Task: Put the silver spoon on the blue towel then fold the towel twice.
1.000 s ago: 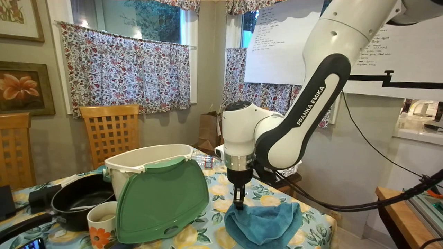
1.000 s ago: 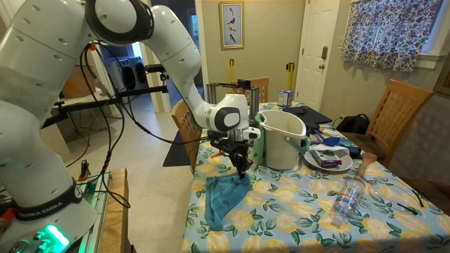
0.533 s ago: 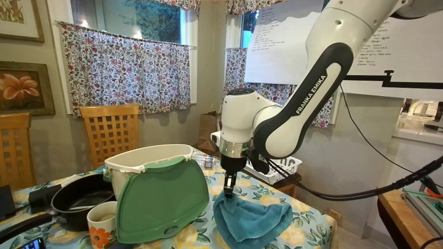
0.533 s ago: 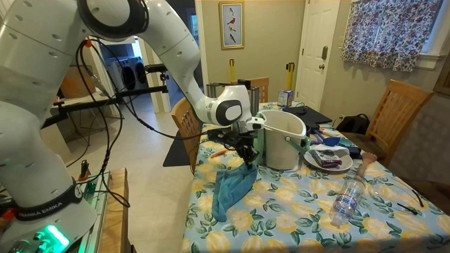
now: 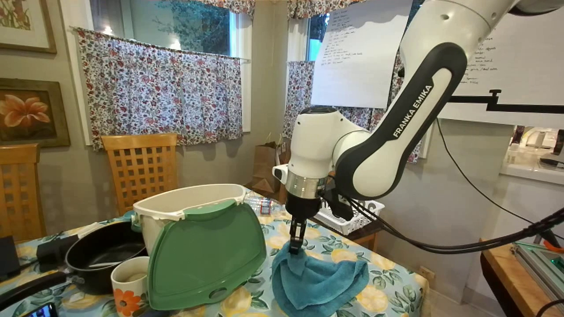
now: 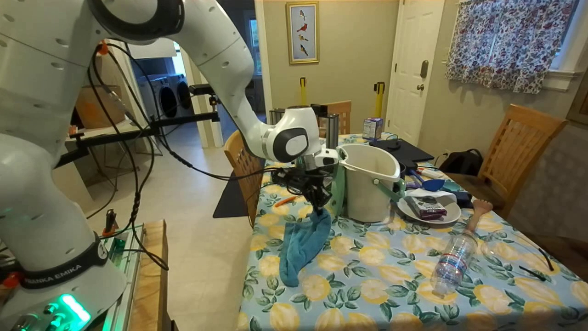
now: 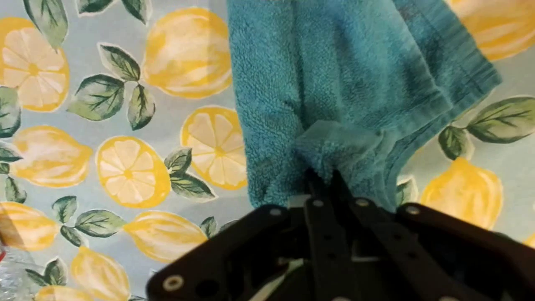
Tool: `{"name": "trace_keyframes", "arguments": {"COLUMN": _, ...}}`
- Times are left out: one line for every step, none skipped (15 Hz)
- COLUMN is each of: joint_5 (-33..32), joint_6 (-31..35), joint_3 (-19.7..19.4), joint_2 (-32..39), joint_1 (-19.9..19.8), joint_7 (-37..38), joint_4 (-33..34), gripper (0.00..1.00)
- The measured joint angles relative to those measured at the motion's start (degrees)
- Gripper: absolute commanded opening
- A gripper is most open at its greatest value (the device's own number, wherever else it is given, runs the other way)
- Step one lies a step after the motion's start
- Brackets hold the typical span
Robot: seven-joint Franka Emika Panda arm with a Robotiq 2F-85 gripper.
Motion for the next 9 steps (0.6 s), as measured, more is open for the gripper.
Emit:
{"name": "trace_keyframes", "arguments": {"joint_5": 0.87, "joint_6": 0.39, "joint_3": 1.32, "joint_2": -0.52, "joint_1": -1.05, "joint_7": -1.72, "joint_4": -1.24, "gripper": 0.01}}
{"name": "trace_keyframes", "arguments": {"joint_5": 2.13, "joint_6": 0.42, "joint_3": 2.89, "joint_2": -0.99, "joint_1": -2.35, "joint_7": -3.74, "joint_4": -2.38, "gripper": 0.01}}
{"name": "trace_keyframes", "arguments": {"joint_5": 3.47, "joint_6": 0.41, "joint_3": 4.46, "joint_2": -1.4, "joint_1": -3.74, "joint_7": -5.88, "joint_4": -3.44, "gripper": 0.01}}
{"name": "trace_keyframes", "arguments": {"joint_5": 4.76, "joint_6": 0.41, "joint_3": 5.93, "joint_2": -1.85, "joint_1": -5.11, "joint_7": -7.99, "joint_4": -4.53, "gripper": 0.01}}
{"name": "trace_keyframes", "arguments": {"joint_5": 5.84, "joint_6": 0.37, "joint_3": 7.08, "joint_2": -2.34, "joint_1": -6.24, "joint_7": -9.7, "joint_4": -5.6, "gripper": 0.01}}
{"name": "trace_keyframes", "arguments": {"joint_5": 6.67, "joint_6": 0.37, "joint_3": 7.89, "joint_2": -2.86, "joint_1": -7.17, "joint_7": -11.07, "joint_4": -6.66, "gripper": 0.01}}
{"name": "trace_keyframes", "arguments": {"joint_5": 7.3, "joint_6": 0.37, "joint_3": 8.35, "joint_2": -3.47, "joint_1": -7.88, "joint_7": -12.02, "joint_4": -7.66, "gripper": 0.01}}
{"name": "trace_keyframes", "arguments": {"joint_5": 7.5, "joint_6": 0.37, "joint_3": 8.45, "joint_2": -4.09, "joint_1": -8.37, "joint_7": -12.65, "joint_4": -8.63, "gripper": 0.01}}
{"name": "trace_keyframes", "arguments": {"joint_5": 7.5, "joint_6": 0.37, "joint_3": 8.29, "joint_2": -4.7, "joint_1": -8.67, "joint_7": -13.05, "joint_4": -9.56, "gripper": 0.01}}
